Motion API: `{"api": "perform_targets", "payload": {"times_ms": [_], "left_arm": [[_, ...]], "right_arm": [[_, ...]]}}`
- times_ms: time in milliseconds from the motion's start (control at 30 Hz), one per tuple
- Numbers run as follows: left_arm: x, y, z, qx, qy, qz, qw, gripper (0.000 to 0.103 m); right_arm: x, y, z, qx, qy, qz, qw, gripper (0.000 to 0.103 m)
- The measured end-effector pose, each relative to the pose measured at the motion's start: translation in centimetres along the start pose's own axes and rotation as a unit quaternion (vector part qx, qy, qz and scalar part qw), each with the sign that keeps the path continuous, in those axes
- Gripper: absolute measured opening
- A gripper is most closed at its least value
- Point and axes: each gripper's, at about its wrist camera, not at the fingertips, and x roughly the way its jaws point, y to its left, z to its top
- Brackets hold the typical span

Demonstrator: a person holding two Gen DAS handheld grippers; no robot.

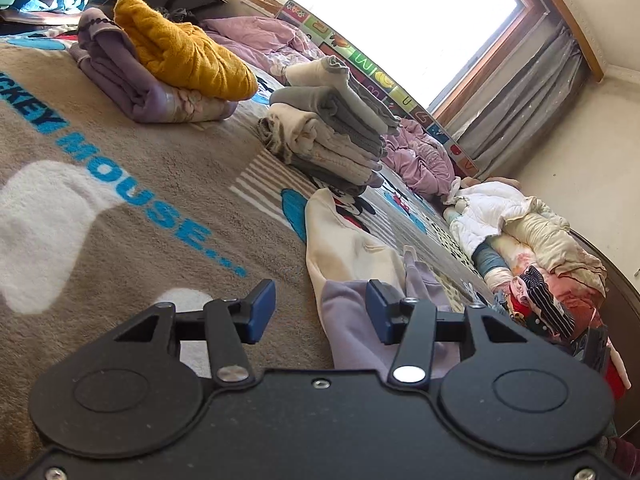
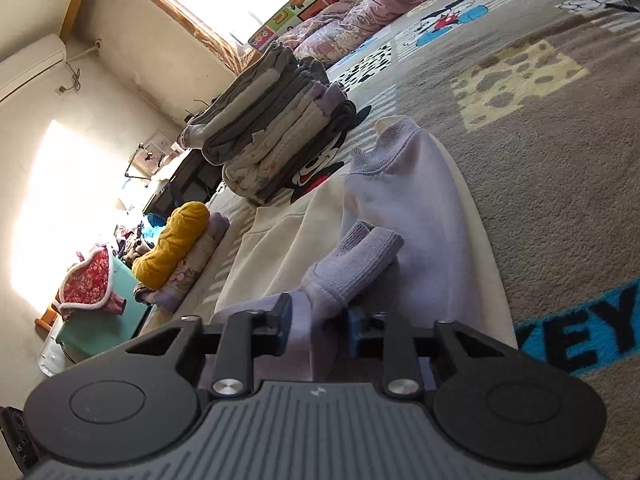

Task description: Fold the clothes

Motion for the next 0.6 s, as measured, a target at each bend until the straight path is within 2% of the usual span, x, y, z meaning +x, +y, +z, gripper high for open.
{"api": "perform_targets", "payload": {"times_ms": [233,400,600], "left_arm": [[1.5,-1.6,-1.0,0.045,0.053,-0.004,0.9976,0.048],[1.9,-3.2,-1.7,0.080,0.063,-0.026,0.9945,0.048],[2.4,-5.0,-2.7,0.135,0.068,-0.030,0.9880,0.048]], "right_arm": [[-2.4,3.4,3.9,-0.068,-0.057,0.018,0.996,0.011],[-4.4,4.4,7.2,-0.091,-0.080,0.021,0.992,0.011],[-7.1,3.0,7.9,-0.082,-0.091,0.025,0.992,0.011]]}}
